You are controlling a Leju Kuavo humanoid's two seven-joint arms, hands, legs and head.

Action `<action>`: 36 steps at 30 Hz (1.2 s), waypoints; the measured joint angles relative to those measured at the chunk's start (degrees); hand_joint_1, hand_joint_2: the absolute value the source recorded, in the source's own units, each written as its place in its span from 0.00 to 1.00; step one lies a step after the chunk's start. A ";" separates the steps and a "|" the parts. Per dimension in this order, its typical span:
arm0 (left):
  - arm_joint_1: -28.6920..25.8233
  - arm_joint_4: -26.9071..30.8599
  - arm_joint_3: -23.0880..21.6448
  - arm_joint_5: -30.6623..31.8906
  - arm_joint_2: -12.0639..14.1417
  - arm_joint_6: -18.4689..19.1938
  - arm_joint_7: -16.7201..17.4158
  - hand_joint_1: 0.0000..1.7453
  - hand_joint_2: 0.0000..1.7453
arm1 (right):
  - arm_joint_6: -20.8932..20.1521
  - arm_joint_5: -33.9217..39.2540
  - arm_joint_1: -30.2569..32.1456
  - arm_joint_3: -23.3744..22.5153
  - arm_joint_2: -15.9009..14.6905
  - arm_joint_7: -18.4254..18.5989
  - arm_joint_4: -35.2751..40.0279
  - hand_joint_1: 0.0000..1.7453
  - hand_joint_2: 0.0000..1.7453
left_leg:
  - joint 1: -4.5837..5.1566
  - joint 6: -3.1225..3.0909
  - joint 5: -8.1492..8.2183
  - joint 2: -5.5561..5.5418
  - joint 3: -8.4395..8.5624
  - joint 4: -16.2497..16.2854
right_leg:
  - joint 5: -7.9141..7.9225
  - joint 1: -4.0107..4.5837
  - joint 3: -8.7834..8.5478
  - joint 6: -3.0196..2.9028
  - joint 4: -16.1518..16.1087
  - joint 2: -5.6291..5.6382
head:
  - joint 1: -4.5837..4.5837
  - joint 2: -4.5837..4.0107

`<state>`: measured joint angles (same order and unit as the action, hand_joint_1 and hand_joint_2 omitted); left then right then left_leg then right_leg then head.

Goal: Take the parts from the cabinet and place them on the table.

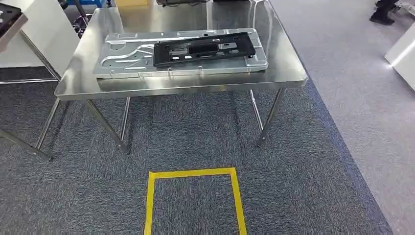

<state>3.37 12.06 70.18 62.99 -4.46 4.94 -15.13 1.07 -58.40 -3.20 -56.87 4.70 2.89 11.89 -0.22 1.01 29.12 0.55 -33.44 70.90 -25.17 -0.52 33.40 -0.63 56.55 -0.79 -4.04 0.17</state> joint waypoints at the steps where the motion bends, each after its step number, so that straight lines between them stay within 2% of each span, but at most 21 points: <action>1: 0.12 0.00 -0.02 0.07 0.11 0.02 -0.35 0.00 0.00 | 0.02 0.22 -0.07 -0.26 0.09 0.07 0.00 0.00 0.00 | 0.00 -0.25 -0.75 -0.01 3.91 -5.28 | 0.49 0.00 0.90 0.25 0.48 0.07 | 0.00 0.00; 3: 0.55 0.00 -0.04 0.28 0.37 0.26 -1.38 0.00 0.00 | 0.09 0.31 -0.22 -0.48 0.28 0.50 0.00 0.00 0.00 | 0.30 -0.79 2.42 -0.09 10.18 -15.15 | 1.19 0.28 1.70 0.88 1.23 0.07 | 0.00 0.00; 5: 0.89 0.00 -0.09 0.42 0.37 0.81 -2.30 0.00 0.00 | 0.26 0.31 -0.27 -0.66 0.39 0.79 0.00 0.00 0.00 | 0.42 -1.46 2.74 -0.14 9.52 -15.64 | 2.29 0.25 2.02 1.45 1.08 -0.14 | 0.00 0.00; 7: 0.79 0.00 -0.35 0.81 0.35 1.07 -2.56 0.00 0.00 | 0.33 0.55 -0.32 -0.90 0.41 0.68 0.00 0.00 0.00 | 0.12 -2.87 1.48 0.04 8.70 -15.97 | 2.94 0.17 2.44 2.32 1.12 0.10 | 0.00 0.00; 8: 0.95 0.00 -0.50 1.05 0.33 1.07 -2.56 0.00 0.00 | 0.31 0.72 -0.34 -1.05 0.41 0.39 0.00 0.00 0.00 | 0.19 -3.31 0.93 0.31 8.13 -15.86 | 0.67 -0.11 2.91 2.62 2.17 0.40 | 0.00 0.00; 10: 1.12 0.00 -0.79 1.33 0.35 1.07 -2.69 0.00 0.00 | -0.13 1.09 -0.35 -1.48 0.57 -0.26 0.00 0.00 0.00 | 0.27 -4.01 -0.42 0.35 6.33 -15.84 | -7.13 -0.26 5.03 3.21 9.65 0.53 | 0.00 0.00; 12: 1.15 0.00 -0.92 1.53 0.37 1.07 -2.77 0.00 0.00 | -0.13 1.16 -0.39 -1.70 0.70 -0.85 -0.02 0.00 0.00 | 0.49 -4.04 -1.74 0.34 4.62 -15.67 | -10.66 -0.26 6.53 3.47 17.44 0.54 | 0.00 0.00; 14: 1.17 0.00 -0.94 1.59 0.37 1.07 -2.84 0.00 0.00 | -0.11 1.23 -0.48 -1.83 0.74 -1.25 -0.02 0.00 0.00 | 0.64 -3.91 -2.86 0.38 2.84 -15.22 | -7.76 -0.23 5.20 3.35 18.79 0.54 | 0.00 0.00; 16: 1.31 0.00 -0.94 1.62 0.37 1.07 -2.86 0.00 0.00 | -0.11 1.23 -0.52 -1.88 0.74 -1.49 -0.02 0.00 0.00 | 0.81 -3.74 -3.81 0.34 1.11 -14.67 | -3.76 -0.03 -0.89 2.56 11.05 0.57 | 0.00 0.00; 18: 1.42 0.00 -0.96 1.46 0.28 1.05 -2.84 0.00 0.00 | -0.11 1.12 -0.77 -1.88 0.70 -1.86 0.00 0.00 0.00 | 1.10 -3.29 -4.45 0.28 0.17 -14.00 | -5.07 0.89 -8.80 1.18 -0.45 0.62 | 0.02 0.00; 19: 1.44 0.00 -0.94 1.31 0.28 1.03 -2.75 0.00 0.00 | -0.11 0.98 -0.92 -1.88 0.70 -1.92 0.00 0.00 0.00 | 0.95 -2.90 -5.04 0.44 -0.15 -13.98 | -5.87 0.80 -9.47 1.08 -2.37 0.54 | 0.00 0.00; 22: 1.59 0.00 -0.94 0.98 0.30 0.90 -2.53 0.00 0.00 | -0.15 0.79 -1.07 -1.88 0.74 -1.99 -0.02 0.00 0.00 | 0.91 -2.02 -6.58 0.48 -0.83 -14.22 | -4.70 0.71 -8.28 0.20 -2.82 0.52 | 0.00 0.00; 23: 1.64 0.00 -0.92 0.94 0.46 0.87 -2.49 0.00 0.00 | -0.15 0.72 -1.18 -1.88 1.01 -1.97 -0.07 0.00 0.00 | 0.85 -1.72 -5.31 0.07 -1.38 -13.55 | -3.96 0.36 -8.04 -0.05 -3.11 -0.08 | 0.00 0.00; 24: 1.59 0.00 -0.92 0.85 0.48 0.85 -2.43 0.00 0.00 | -0.13 0.55 -1.36 -1.88 0.96 -1.95 -0.07 0.00 0.00 | 0.81 -1.35 -1.96 -0.11 -2.40 -11.29 | -3.31 0.30 -7.14 -0.65 -3.12 0.11 | 0.00 0.00; 26: 1.58 0.00 -0.90 0.81 0.48 0.85 -2.36 0.00 0.00 | -0.13 0.42 -1.40 -1.90 0.96 -1.90 -0.07 0.00 0.00 | 0.24 -0.85 4.64 -0.13 -4.59 -2.76 | -2.31 0.36 -5.34 -0.77 -2.55 0.00 | 0.00 0.00; 28: 1.58 0.00 -0.90 0.81 0.48 0.85 -2.36 0.00 0.00 | -0.13 0.37 -1.38 -1.90 0.96 -1.88 -0.07 0.00 0.00 | -0.04 -0.42 6.06 -0.13 -5.42 3.55 | -1.31 0.36 -3.32 -0.63 -1.78 -0.03 | 0.00 0.00; 29: 1.58 0.00 -0.90 0.81 0.48 0.85 -2.34 0.00 0.00 | -0.13 0.37 -1.40 -1.90 0.96 -1.88 -0.07 0.00 0.00 | -0.19 -0.26 4.27 -0.12 -4.37 3.42 | -0.91 0.30 -2.19 -0.49 -1.25 -0.02 | 0.00 0.00; 31: 1.67 0.00 -0.90 0.81 0.55 0.85 -2.34 0.00 0.00 | -0.17 0.35 -1.41 -1.92 1.00 -1.90 -0.07 0.00 0.00 | -0.42 -0.15 0.04 -0.12 0.77 -3.16 | -0.33 0.16 -0.22 -0.11 -0.10 0.03 | 0.00 0.00; 32: 1.76 0.00 -0.90 0.81 0.57 0.85 -2.36 0.00 0.00 | -0.20 0.31 -1.46 -1.90 1.03 -1.90 -0.07 0.00 0.00 | -0.49 -0.30 -0.47 -0.14 4.35 -8.23 | -0.14 0.12 0.52 0.12 0.49 0.06 | -0.02 0.00; 33: 1.98 0.00 -0.90 0.81 0.57 0.85 -2.36 0.00 0.00 | -0.24 0.29 -1.45 -1.92 1.03 -1.97 -0.07 0.00 0.00 | -0.32 -0.55 1.52 -0.21 7.18 -12.93 | 0.08 0.28 1.17 0.46 0.99 0.04 | -0.02 0.00; 36: 1.89 0.00 -0.90 0.83 0.57 0.85 -2.45 0.00 0.00 | -0.92 0.26 -1.45 -1.92 1.07 -2.41 -0.07 0.00 0.00 | 0.22 -1.43 1.69 -0.29 7.23 -14.71 | 1.58 0.09 1.71 1.53 1.05 -0.05 | 0.00 0.00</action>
<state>5.26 12.07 69.29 63.82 -3.89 5.79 -17.57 0.15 -58.14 -4.65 -58.80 5.77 0.48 11.82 -0.01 -0.42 30.81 0.26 -26.22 56.19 -23.59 -0.43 35.11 0.90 57.60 -0.84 -4.04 0.17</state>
